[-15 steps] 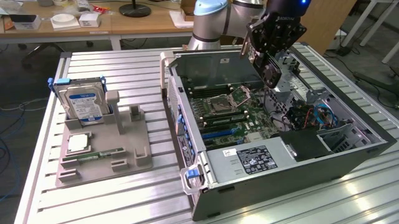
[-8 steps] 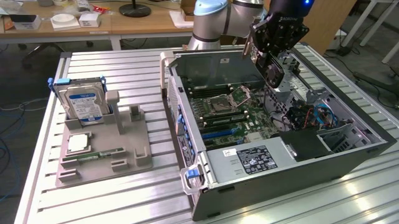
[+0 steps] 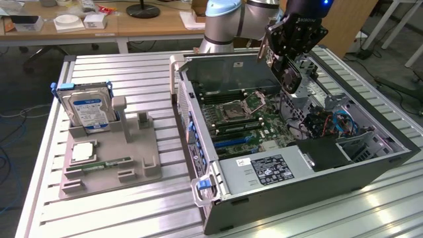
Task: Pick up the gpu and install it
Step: 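Insert the gpu into the slot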
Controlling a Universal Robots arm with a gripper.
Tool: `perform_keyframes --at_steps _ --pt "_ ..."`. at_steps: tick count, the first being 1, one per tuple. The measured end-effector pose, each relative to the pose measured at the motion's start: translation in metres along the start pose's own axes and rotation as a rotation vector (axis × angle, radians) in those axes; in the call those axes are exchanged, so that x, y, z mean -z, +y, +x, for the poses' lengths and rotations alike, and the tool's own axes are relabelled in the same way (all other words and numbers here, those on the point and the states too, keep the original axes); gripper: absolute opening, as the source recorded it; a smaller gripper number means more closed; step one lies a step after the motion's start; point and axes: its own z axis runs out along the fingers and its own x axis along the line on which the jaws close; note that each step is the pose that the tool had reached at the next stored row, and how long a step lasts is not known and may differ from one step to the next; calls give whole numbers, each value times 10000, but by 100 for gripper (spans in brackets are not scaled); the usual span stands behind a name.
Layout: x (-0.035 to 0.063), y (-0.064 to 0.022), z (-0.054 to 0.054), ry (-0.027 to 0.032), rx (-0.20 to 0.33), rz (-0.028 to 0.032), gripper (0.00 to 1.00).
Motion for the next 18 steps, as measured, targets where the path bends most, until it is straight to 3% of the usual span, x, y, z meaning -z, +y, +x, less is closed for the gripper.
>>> perform_keyframes --at_steps 10,18 --pt "0 0 -1 19 84 -3 26" --pt "0 0 -1 38 972 -6 26"
